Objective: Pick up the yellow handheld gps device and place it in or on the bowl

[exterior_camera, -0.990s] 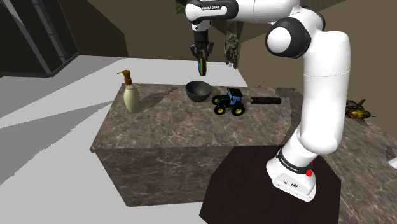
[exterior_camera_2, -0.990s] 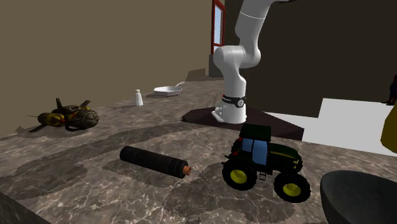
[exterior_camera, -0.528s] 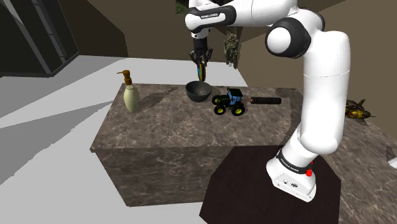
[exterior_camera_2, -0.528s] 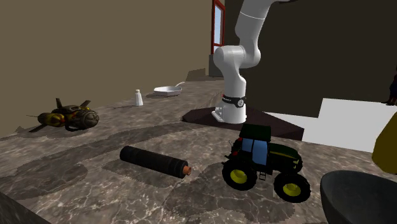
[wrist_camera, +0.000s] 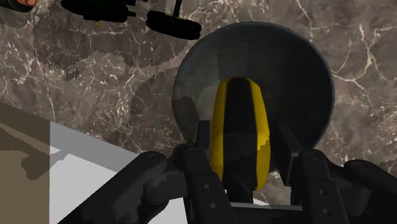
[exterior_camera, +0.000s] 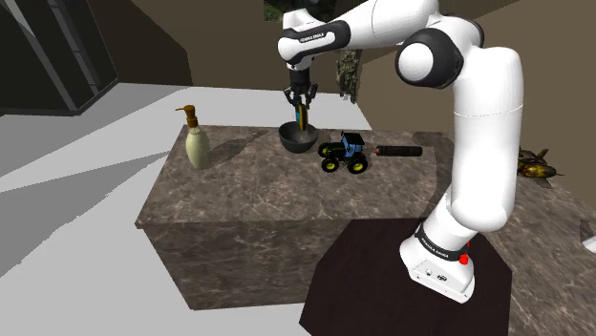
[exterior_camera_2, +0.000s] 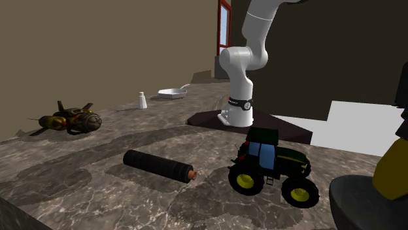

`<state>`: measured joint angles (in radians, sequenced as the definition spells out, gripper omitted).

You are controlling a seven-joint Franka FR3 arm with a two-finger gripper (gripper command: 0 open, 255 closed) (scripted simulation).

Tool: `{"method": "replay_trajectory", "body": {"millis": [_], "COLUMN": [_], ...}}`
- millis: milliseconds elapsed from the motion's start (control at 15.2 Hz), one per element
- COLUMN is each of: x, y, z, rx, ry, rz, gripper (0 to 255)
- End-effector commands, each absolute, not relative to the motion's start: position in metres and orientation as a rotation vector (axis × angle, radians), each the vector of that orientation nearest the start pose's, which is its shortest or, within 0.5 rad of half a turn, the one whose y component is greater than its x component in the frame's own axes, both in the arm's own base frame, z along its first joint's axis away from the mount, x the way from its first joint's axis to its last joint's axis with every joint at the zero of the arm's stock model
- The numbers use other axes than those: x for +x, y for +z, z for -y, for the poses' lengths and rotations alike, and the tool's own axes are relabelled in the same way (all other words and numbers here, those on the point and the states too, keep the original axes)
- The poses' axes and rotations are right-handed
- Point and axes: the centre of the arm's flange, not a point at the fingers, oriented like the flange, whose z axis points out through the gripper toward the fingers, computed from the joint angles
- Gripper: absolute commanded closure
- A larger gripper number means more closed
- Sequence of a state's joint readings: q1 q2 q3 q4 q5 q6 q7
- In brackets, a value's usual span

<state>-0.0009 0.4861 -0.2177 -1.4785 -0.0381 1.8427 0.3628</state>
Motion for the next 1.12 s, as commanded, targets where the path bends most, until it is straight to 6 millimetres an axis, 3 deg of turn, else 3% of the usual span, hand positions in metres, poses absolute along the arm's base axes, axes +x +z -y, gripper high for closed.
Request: {"method": "replay_trajectory", "body": {"millis": [0, 594, 660, 990, 1056], "x": [0.670, 0.670, 0.670, 0.670, 0.672], "y": [0.382, 0.375, 0.375, 0.375, 0.388], "z": [0.129, 0.129, 0.129, 0.129, 0.127], "rx": [-3.160, -3.160, -3.160, -3.160, -3.160], "ry": [0.164, 0.164, 0.164, 0.164, 0.164], "rz": [-0.892, -0.892, -0.892, -0.892, -0.892], "gripper": [255, 255, 0, 0, 0]}}
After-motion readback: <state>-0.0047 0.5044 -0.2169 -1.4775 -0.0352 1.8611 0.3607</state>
